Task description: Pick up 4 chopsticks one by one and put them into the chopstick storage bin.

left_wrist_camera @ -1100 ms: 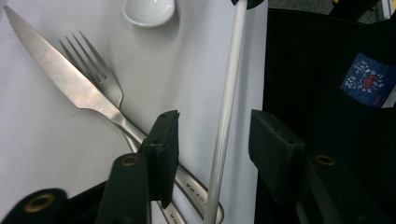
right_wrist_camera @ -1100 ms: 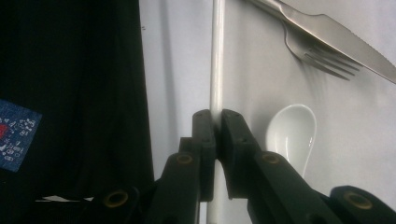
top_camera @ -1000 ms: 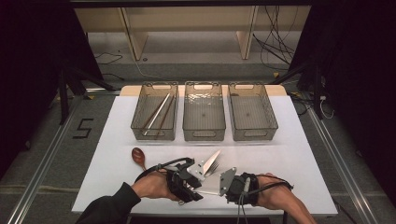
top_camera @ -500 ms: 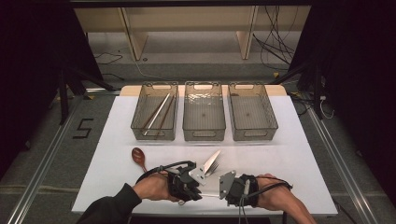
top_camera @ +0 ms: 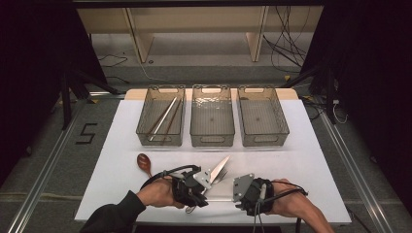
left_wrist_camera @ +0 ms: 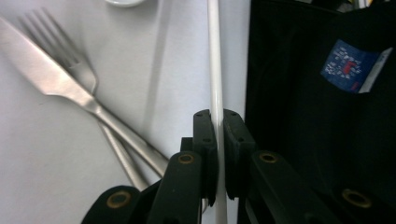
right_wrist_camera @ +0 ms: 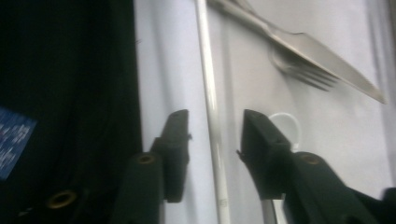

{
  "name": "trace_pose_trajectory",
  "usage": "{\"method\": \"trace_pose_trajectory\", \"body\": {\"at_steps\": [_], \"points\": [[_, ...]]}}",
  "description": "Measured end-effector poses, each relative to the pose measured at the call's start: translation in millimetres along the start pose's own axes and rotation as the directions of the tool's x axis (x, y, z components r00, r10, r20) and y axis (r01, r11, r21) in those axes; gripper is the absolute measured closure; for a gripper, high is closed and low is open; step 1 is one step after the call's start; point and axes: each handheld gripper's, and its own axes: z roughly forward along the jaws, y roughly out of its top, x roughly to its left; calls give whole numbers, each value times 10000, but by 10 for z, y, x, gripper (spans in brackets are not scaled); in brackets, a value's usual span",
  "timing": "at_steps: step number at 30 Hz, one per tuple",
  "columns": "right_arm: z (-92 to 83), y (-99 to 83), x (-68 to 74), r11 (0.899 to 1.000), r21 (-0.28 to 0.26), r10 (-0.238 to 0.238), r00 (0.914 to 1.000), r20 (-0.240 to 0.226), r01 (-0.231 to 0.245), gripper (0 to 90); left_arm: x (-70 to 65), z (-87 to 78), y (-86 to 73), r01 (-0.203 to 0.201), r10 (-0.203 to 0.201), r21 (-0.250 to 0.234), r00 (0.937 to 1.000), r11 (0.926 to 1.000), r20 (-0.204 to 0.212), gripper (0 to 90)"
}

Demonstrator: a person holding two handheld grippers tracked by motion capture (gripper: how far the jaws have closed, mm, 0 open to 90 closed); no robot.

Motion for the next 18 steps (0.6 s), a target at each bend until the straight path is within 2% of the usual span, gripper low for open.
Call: {"method": "trace_pose_trajectory", "body": {"at_steps": [3, 6, 11, 15, 16, 18], "points": [[-21, -21, -39, 9975, -252, 665, 9975, 254, -659, 514, 55, -44, -27, 387, -390, -79, 9987, 9992, -329, 849], [-53, -43, -73, 9912, -641, 1197, 9908, 636, -1157, 464, 116, -82, -69, 765, -776, -207, 9953, 9969, -584, 849], [-129, -63, -135, 9719, -1415, 2038, 9734, 1042, -1883, 410, 196, -129, -122, 1406, -1438, -390, 9849, 9893, -966, 849], [-168, -99, -150, 9562, -1768, 2557, 9598, 1160, -2334, 411, 254, -181, -162, 1914, -1993, -713, 9716, 9789, -1276, 850], [-179, -106, -152, 9536, -1820, 2639, 9567, 1226, -2397, 412, 269, -195, -172, 2134, -2236, -852, 9650, 9732, -1370, 849], [-195, -121, -150, 9477, -1966, 2791, 9516, 1290, -2513, 412, 305, -223, -194, 2351, -2469, -924, 9574, 9676, -1500, 849]]}}
